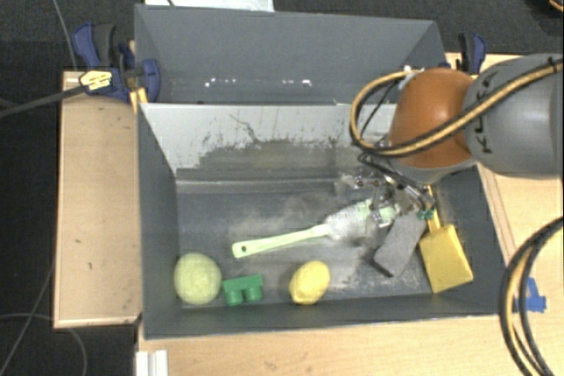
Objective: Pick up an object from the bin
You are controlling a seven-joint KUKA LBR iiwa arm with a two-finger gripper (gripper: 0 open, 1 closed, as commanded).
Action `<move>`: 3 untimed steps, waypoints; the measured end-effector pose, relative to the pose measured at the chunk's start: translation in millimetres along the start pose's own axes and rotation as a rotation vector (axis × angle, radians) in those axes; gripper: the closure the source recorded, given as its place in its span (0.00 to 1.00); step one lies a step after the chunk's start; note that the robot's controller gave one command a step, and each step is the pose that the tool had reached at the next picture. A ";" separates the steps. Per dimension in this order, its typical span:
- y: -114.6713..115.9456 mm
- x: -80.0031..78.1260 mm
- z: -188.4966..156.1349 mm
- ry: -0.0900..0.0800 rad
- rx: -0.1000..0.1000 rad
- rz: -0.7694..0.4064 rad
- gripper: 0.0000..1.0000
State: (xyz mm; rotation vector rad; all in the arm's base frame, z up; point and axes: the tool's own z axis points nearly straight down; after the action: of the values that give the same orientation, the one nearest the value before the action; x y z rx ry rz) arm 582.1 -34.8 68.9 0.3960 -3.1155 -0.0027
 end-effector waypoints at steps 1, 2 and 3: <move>-7.2 1.0 -81.4 -0.007 0.004 -0.050 0.00; 1.7 16.2 -30.8 0.006 -0.004 -0.196 0.00; -2.0 2.2 -1.5 -0.004 0.003 -0.345 0.00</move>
Offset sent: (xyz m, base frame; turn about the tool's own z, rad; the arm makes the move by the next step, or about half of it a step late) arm -0.0160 -0.0029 0.0311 -0.1989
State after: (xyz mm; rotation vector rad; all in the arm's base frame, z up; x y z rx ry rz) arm 580.5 -37.3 70.4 0.9270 -3.0060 0.0003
